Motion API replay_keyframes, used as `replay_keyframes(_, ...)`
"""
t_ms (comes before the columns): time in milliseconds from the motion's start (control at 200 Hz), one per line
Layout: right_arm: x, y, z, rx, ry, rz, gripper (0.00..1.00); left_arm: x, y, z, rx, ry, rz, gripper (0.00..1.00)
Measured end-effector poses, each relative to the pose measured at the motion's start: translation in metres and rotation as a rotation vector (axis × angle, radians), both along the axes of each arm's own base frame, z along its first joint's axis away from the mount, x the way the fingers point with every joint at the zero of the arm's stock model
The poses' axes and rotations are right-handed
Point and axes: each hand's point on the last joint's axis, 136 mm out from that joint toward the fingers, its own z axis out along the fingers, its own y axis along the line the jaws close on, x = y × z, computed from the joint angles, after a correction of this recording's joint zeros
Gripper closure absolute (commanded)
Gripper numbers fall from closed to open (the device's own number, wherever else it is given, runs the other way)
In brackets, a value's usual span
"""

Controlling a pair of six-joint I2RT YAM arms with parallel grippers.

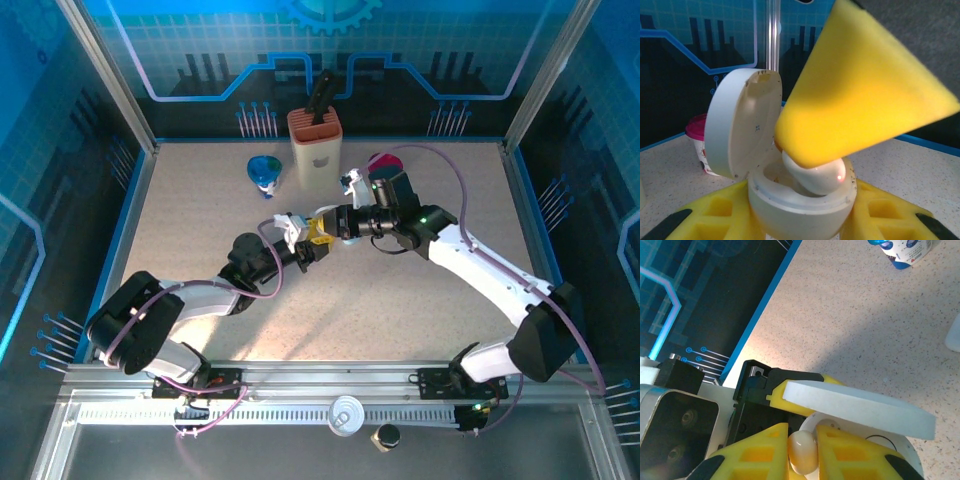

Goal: Insert the wireless bluetooth earbuds into the charging case

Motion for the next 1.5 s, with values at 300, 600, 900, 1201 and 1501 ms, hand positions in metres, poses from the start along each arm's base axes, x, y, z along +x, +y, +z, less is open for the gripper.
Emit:
replay_keyframes(300, 0.005, -0.001, -0.008, -0.003, 0.033, -0.04, 0.73, 0.002, 0.001, -0.006, 0.013, 0.024, 0.012, 0.69)
replay_keyframes(600, 0.006, -0.008, -0.009, -0.029, 0.027, -0.072, 0.61, 0.004, 0.002, -0.011, 0.023, 0.041, 0.026, 0.69)
replay_keyframes(900, -0.001, -0.021, 0.014, -0.029, -0.064, -0.06, 0.55, 0.004, 0.002, -0.002, 0.003, 0.01, 0.026, 0.69)
replay_keyframes(1201, 0.005, -0.033, 0.038, -0.039, -0.154, -0.088, 0.61, -0.002, 0.001, -0.01, 0.073, -0.062, 0.006, 0.68)
replay_keyframes(1501, 0.03, -0.023, 0.004, -0.149, -0.106, -0.081, 0.64, -0.007, -0.001, -0.016, 0.116, -0.091, -0.02, 0.68)
